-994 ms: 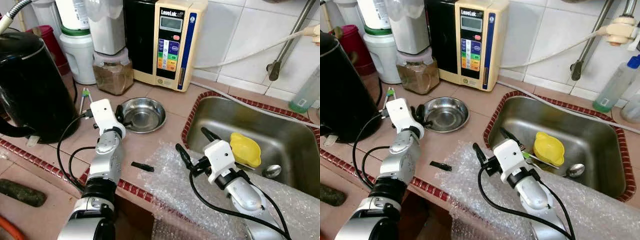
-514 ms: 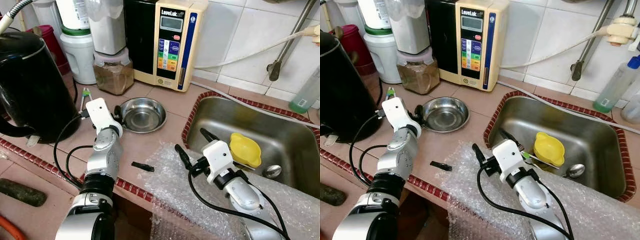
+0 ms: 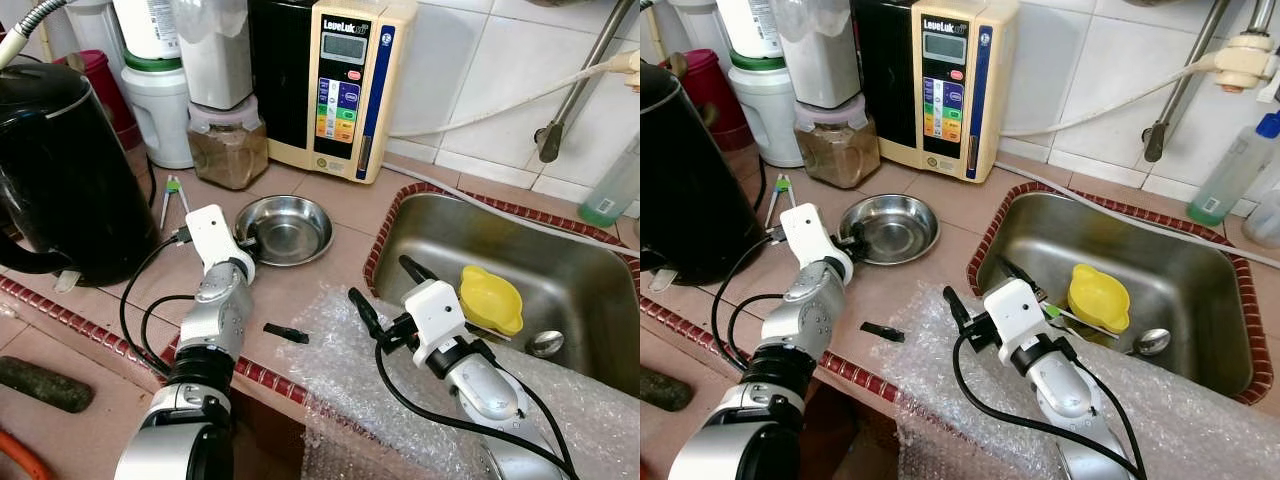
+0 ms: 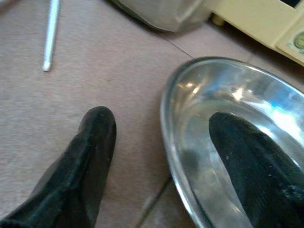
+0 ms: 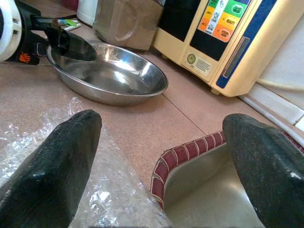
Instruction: Kitchen organization
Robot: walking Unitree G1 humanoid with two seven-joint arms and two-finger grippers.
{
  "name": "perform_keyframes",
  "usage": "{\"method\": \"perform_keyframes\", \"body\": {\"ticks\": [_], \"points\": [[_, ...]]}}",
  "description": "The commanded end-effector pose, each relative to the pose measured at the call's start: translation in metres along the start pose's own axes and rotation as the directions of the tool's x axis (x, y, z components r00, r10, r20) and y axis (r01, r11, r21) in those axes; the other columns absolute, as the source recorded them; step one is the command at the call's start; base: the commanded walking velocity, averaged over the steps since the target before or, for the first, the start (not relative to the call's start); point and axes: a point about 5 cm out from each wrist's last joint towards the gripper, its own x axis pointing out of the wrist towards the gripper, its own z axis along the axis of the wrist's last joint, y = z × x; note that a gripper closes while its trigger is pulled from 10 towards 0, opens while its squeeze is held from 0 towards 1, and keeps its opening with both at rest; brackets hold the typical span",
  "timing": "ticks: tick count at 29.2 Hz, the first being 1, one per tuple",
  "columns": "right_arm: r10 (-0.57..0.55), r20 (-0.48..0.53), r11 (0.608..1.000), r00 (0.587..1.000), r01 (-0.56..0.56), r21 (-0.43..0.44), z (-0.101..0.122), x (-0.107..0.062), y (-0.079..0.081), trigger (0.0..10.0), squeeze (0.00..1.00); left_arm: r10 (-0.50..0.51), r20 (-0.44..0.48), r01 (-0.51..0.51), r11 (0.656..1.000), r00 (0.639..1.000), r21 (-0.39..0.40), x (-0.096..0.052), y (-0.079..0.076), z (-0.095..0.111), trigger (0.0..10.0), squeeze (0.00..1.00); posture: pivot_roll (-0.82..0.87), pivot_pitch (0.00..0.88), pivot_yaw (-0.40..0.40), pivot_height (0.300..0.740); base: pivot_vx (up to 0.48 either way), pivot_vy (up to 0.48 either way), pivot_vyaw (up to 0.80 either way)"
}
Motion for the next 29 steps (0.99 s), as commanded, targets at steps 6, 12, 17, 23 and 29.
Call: {"method": "perform_keyframes", "body": {"ticks": [6, 12, 17, 23, 29], "points": [[0.012, 0.007, 1.000, 1.000, -0.012, -0.012, 0.001, 0.002, 0.000, 10.0, 0.76, -0.026, -0.147, 0.020, 0.999, 0.989, -0.040, -0.001, -0.008, -0.020, 0.0, 0.00, 0.09, 0.000, -0.021, 0.740, 0.000, 0.000, 0.00], [0.008, 0.008, 1.000, 1.000, -0.008, -0.012, 0.001, 0.003, -0.001, 10.0, 0.76, -0.018, -0.173, 0.006, 0.998, 0.985, -0.069, 0.000, -0.002, -0.020, 0.0, 0.00, 0.09, 0.000, -0.020, 0.740, 0.000, 0.000, 0.00], [0.009, 0.006, 1.000, 1.000, -0.009, -0.012, 0.000, 0.003, 0.000, 10.0, 0.76, -0.032, -0.185, 0.022, 0.998, 0.982, -0.053, -0.001, 0.001, -0.022, 0.0, 0.00, 0.10, 0.000, -0.021, 0.740, 0.000, 0.000, 0.00], [0.007, 0.006, 1.000, 1.000, -0.007, -0.017, 0.000, 0.004, -0.002, 10.0, 0.76, -0.040, -0.196, 0.032, 0.998, 0.980, -0.045, -0.002, 0.000, -0.025, 0.0, 0.00, 0.10, 0.000, -0.021, 0.740, 0.000, 0.000, 0.00], [0.004, 0.005, 1.000, 1.000, -0.004, -0.021, -0.001, 0.004, -0.003, 10.0, 0.76, -0.046, -0.194, 0.037, 0.998, 0.980, -0.048, -0.002, 0.001, -0.022, 0.0, 0.00, 0.10, 0.000, -0.021, 0.740, 0.000, 0.000, 0.00]]}}
